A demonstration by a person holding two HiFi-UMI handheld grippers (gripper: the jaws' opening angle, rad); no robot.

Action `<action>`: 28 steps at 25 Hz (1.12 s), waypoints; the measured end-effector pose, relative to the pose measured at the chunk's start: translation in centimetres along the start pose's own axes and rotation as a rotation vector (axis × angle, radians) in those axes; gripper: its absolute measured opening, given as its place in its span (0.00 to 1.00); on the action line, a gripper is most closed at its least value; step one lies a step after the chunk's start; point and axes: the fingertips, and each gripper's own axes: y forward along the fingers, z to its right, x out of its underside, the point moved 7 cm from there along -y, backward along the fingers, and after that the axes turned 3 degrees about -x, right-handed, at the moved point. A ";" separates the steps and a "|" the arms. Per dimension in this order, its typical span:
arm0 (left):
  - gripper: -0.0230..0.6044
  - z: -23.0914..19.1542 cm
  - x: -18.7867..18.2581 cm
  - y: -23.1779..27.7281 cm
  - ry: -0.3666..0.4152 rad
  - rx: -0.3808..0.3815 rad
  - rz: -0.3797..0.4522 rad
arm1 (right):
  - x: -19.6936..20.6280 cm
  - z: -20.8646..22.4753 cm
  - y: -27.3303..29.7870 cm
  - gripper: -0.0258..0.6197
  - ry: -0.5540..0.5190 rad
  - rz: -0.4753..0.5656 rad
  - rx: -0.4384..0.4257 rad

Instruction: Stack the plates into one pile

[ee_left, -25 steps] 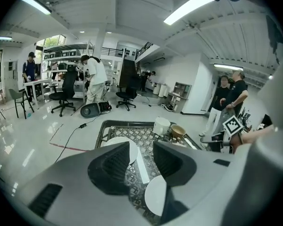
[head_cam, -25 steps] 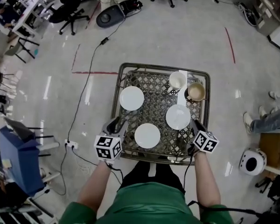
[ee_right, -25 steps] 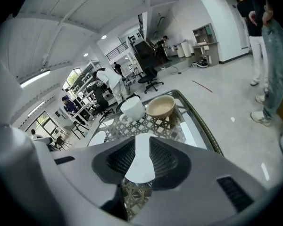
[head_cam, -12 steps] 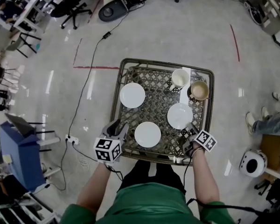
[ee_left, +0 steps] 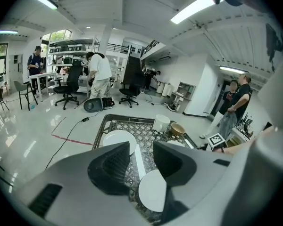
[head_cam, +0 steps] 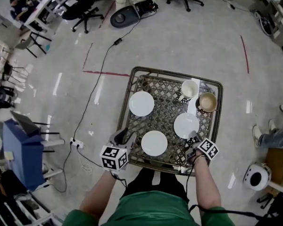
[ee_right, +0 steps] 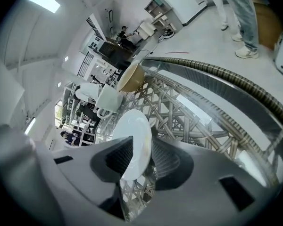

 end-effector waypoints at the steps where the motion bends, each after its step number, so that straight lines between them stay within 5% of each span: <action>1: 0.30 0.0 0.0 -0.1 -0.004 -0.004 0.002 | 0.0 0.0 0.2 0.24 -0.008 -0.007 0.002; 9: 0.30 -0.9 0.0 -1.5 -0.029 -0.042 0.027 | -0.2 -0.5 -0.2 0.12 -0.038 0.008 0.001; 28: 0.30 0.3 -0.9 -5.9 -0.093 -0.107 0.148 | -2.6 -7.4 -2.9 0.09 -0.151 0.017 -0.192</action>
